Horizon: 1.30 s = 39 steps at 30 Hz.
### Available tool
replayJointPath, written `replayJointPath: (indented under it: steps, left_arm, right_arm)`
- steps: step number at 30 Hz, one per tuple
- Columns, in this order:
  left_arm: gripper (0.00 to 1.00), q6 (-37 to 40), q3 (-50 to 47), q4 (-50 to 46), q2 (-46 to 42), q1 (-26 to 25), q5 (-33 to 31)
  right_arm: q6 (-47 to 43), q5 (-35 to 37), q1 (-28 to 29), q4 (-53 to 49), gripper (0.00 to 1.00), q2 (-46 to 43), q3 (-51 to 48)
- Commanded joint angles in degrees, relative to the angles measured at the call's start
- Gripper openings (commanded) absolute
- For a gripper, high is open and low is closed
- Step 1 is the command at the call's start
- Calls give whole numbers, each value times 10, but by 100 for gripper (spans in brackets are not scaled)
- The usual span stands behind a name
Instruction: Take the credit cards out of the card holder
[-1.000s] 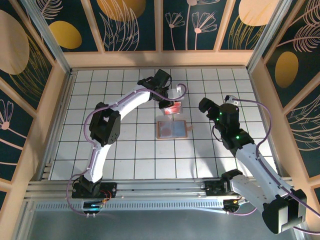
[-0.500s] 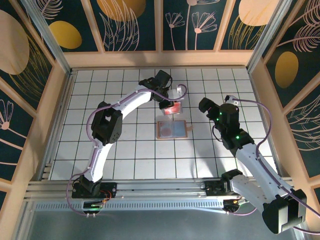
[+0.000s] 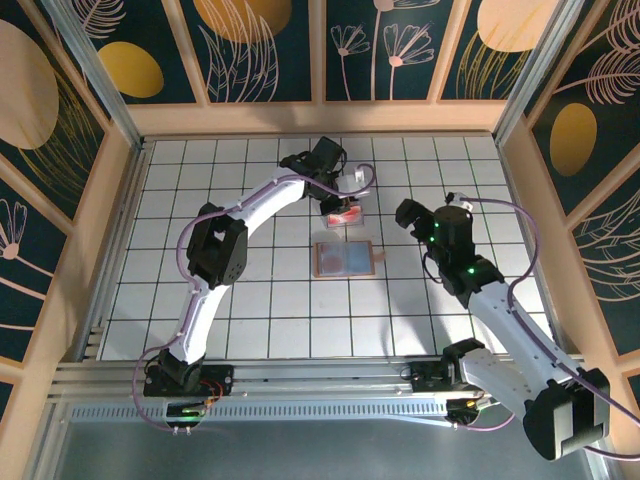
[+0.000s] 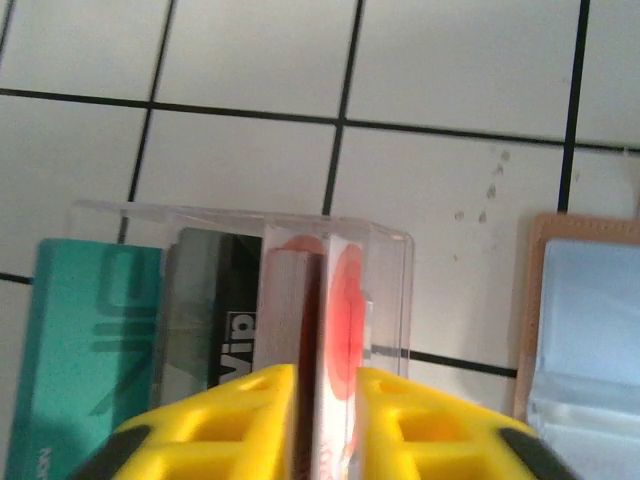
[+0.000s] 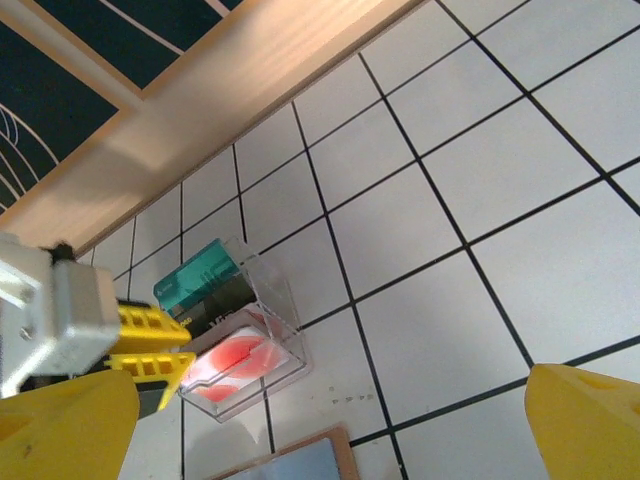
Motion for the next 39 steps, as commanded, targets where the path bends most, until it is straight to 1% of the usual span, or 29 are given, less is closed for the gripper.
replayJointPath:
  steps: [1,2,5,9,11,14,17,19,22,24,25,28,30,36,39]
  left_arm:
    - [32,-17,35,-43,6,4,14]
    - [33,-18,40,-48,5,5,19]
    - [34,-26,45,-56,-4,5,26]
    - [37,-55,34,-47,-35,4,28]
    - [37,-74,12,-26,-62,5,26]
    - [41,-116,-65,52,-128,4,0]
    - [53,-167,-175,154,-212,5,-45]
    - [64,-208,-244,212,-269,6,-87]
    - [82,-279,-350,303,-350,8,-163]
    - [96,-337,-421,359,-400,10,-224]
    - [99,-359,-444,375,-417,10,-255]
    - [99,-439,-511,390,-458,15,-370]
    - [99,-501,-547,379,-482,24,-422]
    - [99,-680,-657,365,-551,64,-436]
    - [99,-731,-699,372,-578,69,-456]
  right_arm:
    - [-6,4,7,-7,99,9,24]
    - [-6,5,9,-8,99,11,25]
    - [-6,7,14,-13,99,14,25]
    - [-9,14,27,-24,99,18,29]
    - [-9,19,35,-39,99,28,37]
    - [-6,22,53,-56,93,51,46]
    - [0,31,85,-74,86,80,60]
    - [5,34,100,-87,83,104,70]
    - [8,42,139,-113,77,149,94]
    - [9,46,162,-129,73,184,113]
    - [9,47,173,-133,71,199,120]
    - [4,48,206,-147,67,253,146]
    - [0,45,228,-154,65,294,168]
    - [-17,47,279,-189,65,414,244]
    - [-25,48,294,-199,65,461,276]
